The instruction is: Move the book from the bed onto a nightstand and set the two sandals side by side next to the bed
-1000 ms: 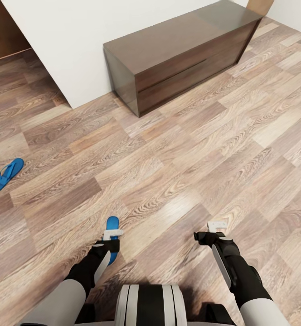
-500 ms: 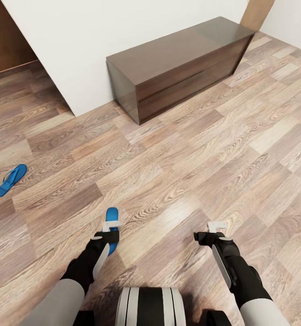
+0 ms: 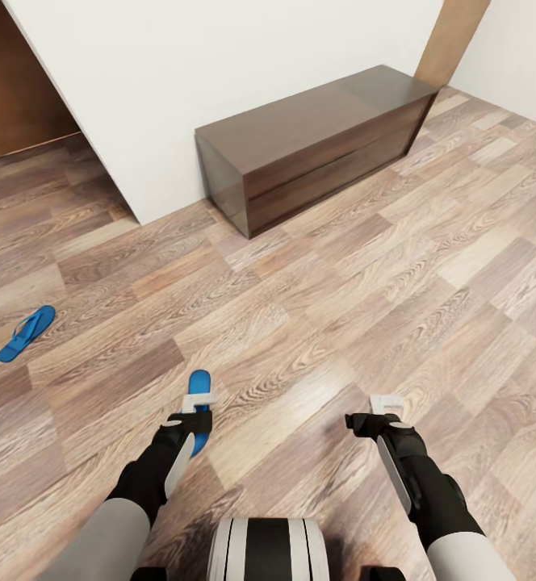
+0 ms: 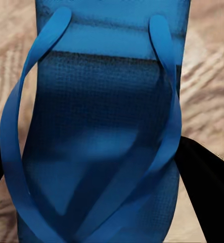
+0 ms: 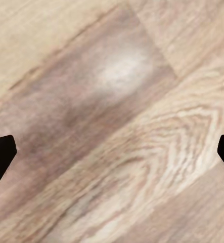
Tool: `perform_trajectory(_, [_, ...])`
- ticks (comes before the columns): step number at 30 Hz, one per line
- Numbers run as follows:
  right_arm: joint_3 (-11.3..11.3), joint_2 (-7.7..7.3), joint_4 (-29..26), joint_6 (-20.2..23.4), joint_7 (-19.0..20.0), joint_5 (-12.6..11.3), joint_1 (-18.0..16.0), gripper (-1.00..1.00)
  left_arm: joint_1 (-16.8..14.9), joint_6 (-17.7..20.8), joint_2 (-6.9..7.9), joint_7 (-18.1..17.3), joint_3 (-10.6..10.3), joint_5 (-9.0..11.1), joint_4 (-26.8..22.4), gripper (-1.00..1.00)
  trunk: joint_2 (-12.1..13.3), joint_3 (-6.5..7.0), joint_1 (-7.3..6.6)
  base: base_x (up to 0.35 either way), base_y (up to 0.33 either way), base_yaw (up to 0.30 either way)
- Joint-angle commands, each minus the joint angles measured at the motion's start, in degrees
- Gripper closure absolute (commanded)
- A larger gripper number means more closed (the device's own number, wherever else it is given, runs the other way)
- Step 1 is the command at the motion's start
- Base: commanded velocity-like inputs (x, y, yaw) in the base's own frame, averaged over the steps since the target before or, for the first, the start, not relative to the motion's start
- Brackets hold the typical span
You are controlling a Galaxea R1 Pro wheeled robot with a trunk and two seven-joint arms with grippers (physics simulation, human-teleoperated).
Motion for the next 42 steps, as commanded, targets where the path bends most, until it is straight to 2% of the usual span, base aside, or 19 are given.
perform_trajectory(1, [0.0, 0.06, -0.2, 0.4, -0.2, 0.0, 0.0, -1.0, 0.0, 1.1, 0.02, 0.4, -0.2, 0.3, -0.1, 1.0, 0.0, 0.2, -0.03, 0.0, 0.0, 0.0])
perform_trajectory(7, [0.0, 0.12, -0.5, 0.7, -0.1, 0.1, -0.1, -1.0, 0.0, 3.0, -0.02, 0.4, -0.1, 0.3, -0.3, 1.0, 0.1, 1.52, -0.19, 0.0, 0.0, 0.0])
perform_trajectory(9, [0.0, 0.03, -0.5, 0.6, -0.1, 0.2, -0.1, -1.0, 0.0, 2.8, 0.02, 0.4, -0.1, 0.3, -0.3, 1.0, 0.1, 1.52, -0.19, 0.0, 0.0, 0.0])
perform_trajectory(12, [0.0, -0.03, -0.4, 0.5, -0.1, 0.1, -0.1, -1.0, 0.4, 1.7, 0.09, 0.3, -0.1, 0.2, -0.2, 1.0, 0.1, 1.75, -0.21, 0.0, 0.0, 0.0])
perform_trajectory(16, [0.0, -0.05, -0.2, 0.3, -0.1, 0.1, -0.1, -1.0, 1.2, -2.9, 0.11, 0.3, -0.2, 0.1, -0.1, 1.0, 0.1, 2.63, -0.32, 0.0, 0.0, 0.0])
perform_trajectory(28, [0.0, -0.12, 0.0, 0.1, 0.0, 0.1, 0.0, -1.0, 2.2, -5.4, 0.11, 0.4, -0.2, 0.0, -0.4, 1.0, 0.3, 5.29, -0.62, 0.0, 0.0, 0.0])
perform_trajectory(31, [0.0, -0.13, 0.1, 0.1, 0.0, 0.1, -0.1, -1.0, 3.9, -8.0, 0.09, 0.4, -0.4, 0.0, -3.2, 1.0, 0.4, 5.96, -0.7, 0.0, 0.0, 0.0])
perform_trajectory(33, [0.0, -0.14, 0.1, 0.1, 0.0, 0.1, -0.1, -1.0, 6.3, -8.6, 0.05, 0.4, -0.6, 0.0, -8.0, 1.0, 0.4, 6.4, -0.75, 0.0, 0.0, 0.0])
perform_trajectory(35, [0.0, -0.14, 0.1, 0.0, 0.0, 0.1, -0.1, -1.0, 8.3, -7.6, 0.09, 0.4, -0.6, 0.0, -12.6, 1.0, 0.4, 6.84, -0.81, 0.0, 0.0, 0.0])
perform_trajectory(38, [0.0, -0.14, 0.2, 0.0, 0.0, 0.1, -0.1, -1.0, 9.4, -6.0, 0.1, 0.4, -0.6, 0.0, -15.4, 1.0, 0.4, 7.51, -0.88, 0.0, 0.0, 0.0])
perform_trajectory(42, [0.0, -0.14, 0.2, 0.0, 0.0, 0.2, -0.1, -1.0, 9.8, -5.5, 0.11, 0.4, -0.6, 0.0, -16.2, 1.0, 0.5, 8.39, -0.99, 0.0, 0.0, 0.0])
